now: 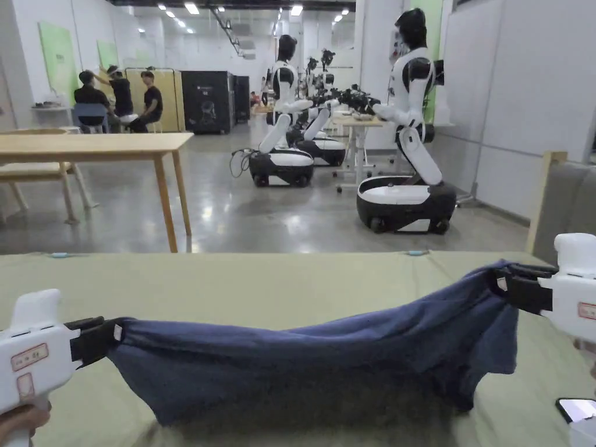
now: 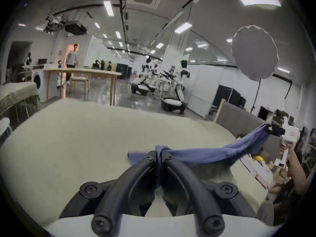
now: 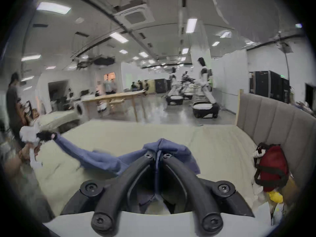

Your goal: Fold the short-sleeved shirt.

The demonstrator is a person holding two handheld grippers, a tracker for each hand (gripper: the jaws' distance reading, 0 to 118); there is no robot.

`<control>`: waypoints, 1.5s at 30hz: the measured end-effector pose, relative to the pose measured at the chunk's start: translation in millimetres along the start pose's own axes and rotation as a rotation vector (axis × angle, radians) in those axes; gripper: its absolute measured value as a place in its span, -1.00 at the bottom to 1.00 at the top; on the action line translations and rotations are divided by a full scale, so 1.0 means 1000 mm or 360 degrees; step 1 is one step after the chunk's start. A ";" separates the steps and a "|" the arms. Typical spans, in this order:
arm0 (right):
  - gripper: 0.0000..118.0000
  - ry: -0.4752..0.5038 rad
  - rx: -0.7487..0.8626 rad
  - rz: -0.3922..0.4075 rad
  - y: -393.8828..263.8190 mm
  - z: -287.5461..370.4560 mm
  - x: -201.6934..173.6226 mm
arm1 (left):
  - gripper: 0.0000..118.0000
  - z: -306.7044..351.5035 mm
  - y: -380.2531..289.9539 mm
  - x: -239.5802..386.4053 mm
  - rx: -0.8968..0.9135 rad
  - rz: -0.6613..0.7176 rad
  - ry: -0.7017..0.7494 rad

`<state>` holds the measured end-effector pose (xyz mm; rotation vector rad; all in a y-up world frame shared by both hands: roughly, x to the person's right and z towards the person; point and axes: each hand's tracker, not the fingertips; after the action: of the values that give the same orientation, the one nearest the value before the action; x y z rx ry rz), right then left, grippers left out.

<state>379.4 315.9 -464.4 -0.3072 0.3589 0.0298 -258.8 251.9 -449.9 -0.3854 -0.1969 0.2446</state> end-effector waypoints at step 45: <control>-0.88 0.0101 -0.0129 -0.0347 -0.152 0.258 -0.091 | -0.89 0.237 -0.185 -0.007 -0.0195 0.0055 0.0236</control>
<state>394.6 250.9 -158.2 -0.4267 0.3862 -0.1802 -285.1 165.6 -162.5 -0.5267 -0.0593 0.2377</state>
